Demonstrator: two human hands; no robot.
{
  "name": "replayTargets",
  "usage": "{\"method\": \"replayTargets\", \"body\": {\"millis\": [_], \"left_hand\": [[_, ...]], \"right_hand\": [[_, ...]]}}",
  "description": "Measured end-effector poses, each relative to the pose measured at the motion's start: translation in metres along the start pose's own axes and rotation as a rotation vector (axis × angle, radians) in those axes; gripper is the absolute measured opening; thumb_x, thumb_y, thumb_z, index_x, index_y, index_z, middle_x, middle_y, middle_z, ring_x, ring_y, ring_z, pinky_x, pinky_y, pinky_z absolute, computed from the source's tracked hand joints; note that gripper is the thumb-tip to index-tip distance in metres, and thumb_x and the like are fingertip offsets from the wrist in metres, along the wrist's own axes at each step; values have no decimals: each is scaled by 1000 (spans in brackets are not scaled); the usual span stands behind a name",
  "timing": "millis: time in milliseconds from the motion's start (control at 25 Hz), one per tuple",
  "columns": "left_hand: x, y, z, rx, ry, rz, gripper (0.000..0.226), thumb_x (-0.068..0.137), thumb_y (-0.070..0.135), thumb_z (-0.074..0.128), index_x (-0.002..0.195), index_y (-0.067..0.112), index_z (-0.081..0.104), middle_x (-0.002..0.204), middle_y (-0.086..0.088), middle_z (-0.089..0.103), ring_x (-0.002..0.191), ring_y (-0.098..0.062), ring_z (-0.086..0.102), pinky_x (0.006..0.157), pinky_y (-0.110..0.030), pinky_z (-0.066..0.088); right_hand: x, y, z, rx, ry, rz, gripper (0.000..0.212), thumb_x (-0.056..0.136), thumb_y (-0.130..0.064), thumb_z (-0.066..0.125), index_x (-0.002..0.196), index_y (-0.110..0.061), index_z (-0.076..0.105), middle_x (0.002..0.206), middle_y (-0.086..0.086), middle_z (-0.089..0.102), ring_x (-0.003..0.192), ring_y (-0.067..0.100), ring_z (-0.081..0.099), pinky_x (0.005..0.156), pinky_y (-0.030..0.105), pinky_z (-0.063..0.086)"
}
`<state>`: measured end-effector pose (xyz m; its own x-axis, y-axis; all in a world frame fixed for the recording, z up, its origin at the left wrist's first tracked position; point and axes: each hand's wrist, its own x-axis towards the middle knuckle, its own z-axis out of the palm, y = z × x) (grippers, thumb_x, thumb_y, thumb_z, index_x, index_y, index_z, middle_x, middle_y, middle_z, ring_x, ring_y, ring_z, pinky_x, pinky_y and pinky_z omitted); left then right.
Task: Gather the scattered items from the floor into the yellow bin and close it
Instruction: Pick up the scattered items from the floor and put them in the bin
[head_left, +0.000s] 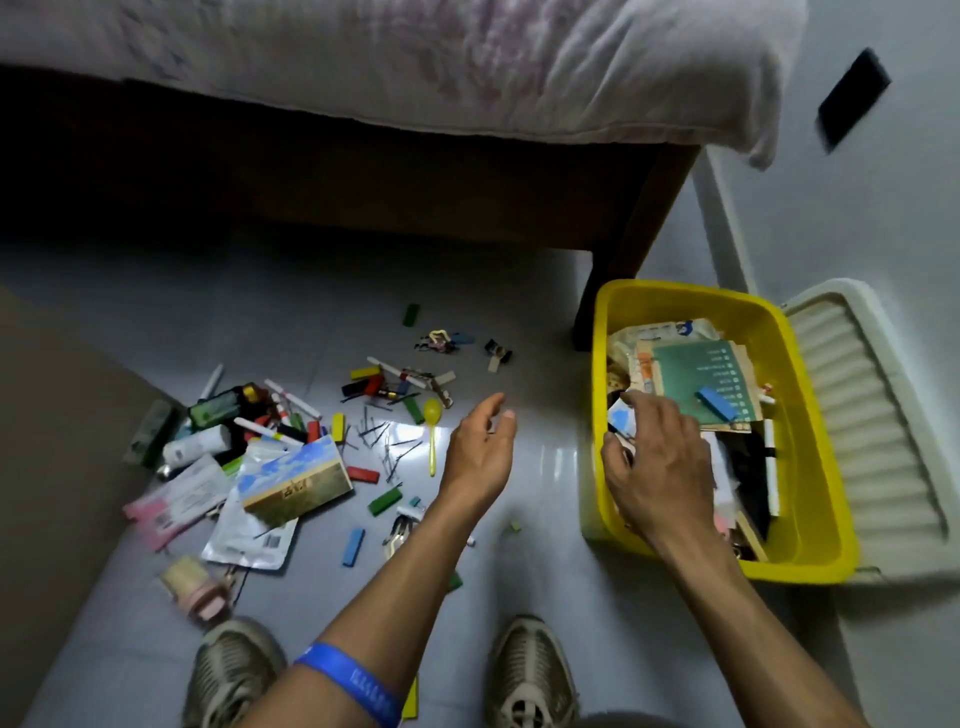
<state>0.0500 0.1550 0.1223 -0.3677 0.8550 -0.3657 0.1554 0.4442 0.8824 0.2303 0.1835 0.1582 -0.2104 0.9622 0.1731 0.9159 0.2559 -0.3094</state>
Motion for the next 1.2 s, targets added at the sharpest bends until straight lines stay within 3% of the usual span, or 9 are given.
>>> {"method": "replayTargets", "body": {"millis": [120, 320, 440, 560, 680, 800, 960, 1080, 1200], "left_hand": [[-10, -33, -33, 20, 86, -84, 42, 101, 32, 44, 143, 25, 46, 143, -1, 51, 126, -19, 50, 101, -30, 40], [-21, -117, -86, 59, 201, -293, 39, 96, 25, 53, 135, 21, 55, 133, -6, 59, 115, -26, 59, 101, -42, 48], [-20, -157, -103, 296, 241, -375, 39, 90, 21, 57, 128, 20, 57, 126, -5, 63, 112, -26, 59, 95, -35, 48], [-20, -194, -114, 440, 239, -438, 36, 87, 20, 57, 122, 20, 57, 122, -6, 61, 111, -28, 56, 89, -34, 47], [-15, -221, -117, 561, 224, -364, 25, 85, 22, 62, 109, 19, 54, 111, -4, 56, 100, -26, 53, 79, -34, 44], [-6, -229, -118, 529, 211, -287, 25, 82, 17, 63, 106, 18, 55, 103, -3, 56, 92, -24, 54, 75, -29, 41], [-3, -227, -119, 404, 281, -369, 11, 83, 10, 54, 90, 14, 60, 97, -4, 60, 87, -24, 55, 72, -27, 36], [-4, -217, -106, 440, 196, -367, 10, 83, 15, 50, 73, 17, 52, 86, -2, 58, 83, -28, 57, 65, -30, 35], [-10, -206, -90, 540, 50, -336, 17, 78, 36, 58, 85, 23, 50, 92, 1, 54, 83, -27, 56, 68, -33, 42]], "right_hand": [[-19, -39, 33, 132, -98, -169, 37, 84, -17, 64, 120, -10, 58, 115, 11, 61, 101, 33, 56, 85, 42, 47], [-64, -84, 110, 149, -484, -313, 32, 90, -24, 59, 121, -19, 58, 119, 1, 62, 104, 24, 56, 87, 36, 46], [-75, -91, 151, 102, -625, -323, 32, 90, -24, 54, 121, -25, 56, 115, 0, 63, 98, 23, 55, 81, 35, 44], [-78, -102, 191, -2, -671, -346, 38, 90, -19, 50, 128, -24, 53, 115, 2, 61, 96, 26, 54, 77, 36, 41], [-72, -108, 227, -108, -664, -405, 39, 91, -13, 47, 129, -20, 50, 112, 4, 58, 93, 29, 53, 71, 36, 35], [-65, -115, 241, -152, -716, -422, 31, 89, -11, 47, 120, -15, 51, 108, 7, 55, 90, 31, 54, 68, 35, 33], [-68, -111, 231, 32, -696, -159, 5, 90, -13, 47, 89, -16, 44, 94, 11, 55, 76, 37, 56, 59, 33, 31], [-87, -95, 213, 51, -793, -384, 6, 87, -19, 50, 92, -17, 46, 96, 7, 54, 82, 33, 54, 58, 36, 35], [-103, -81, 210, -100, -896, -621, 21, 86, -26, 51, 106, -20, 53, 107, 3, 51, 93, 27, 49, 64, 39, 41]]}}
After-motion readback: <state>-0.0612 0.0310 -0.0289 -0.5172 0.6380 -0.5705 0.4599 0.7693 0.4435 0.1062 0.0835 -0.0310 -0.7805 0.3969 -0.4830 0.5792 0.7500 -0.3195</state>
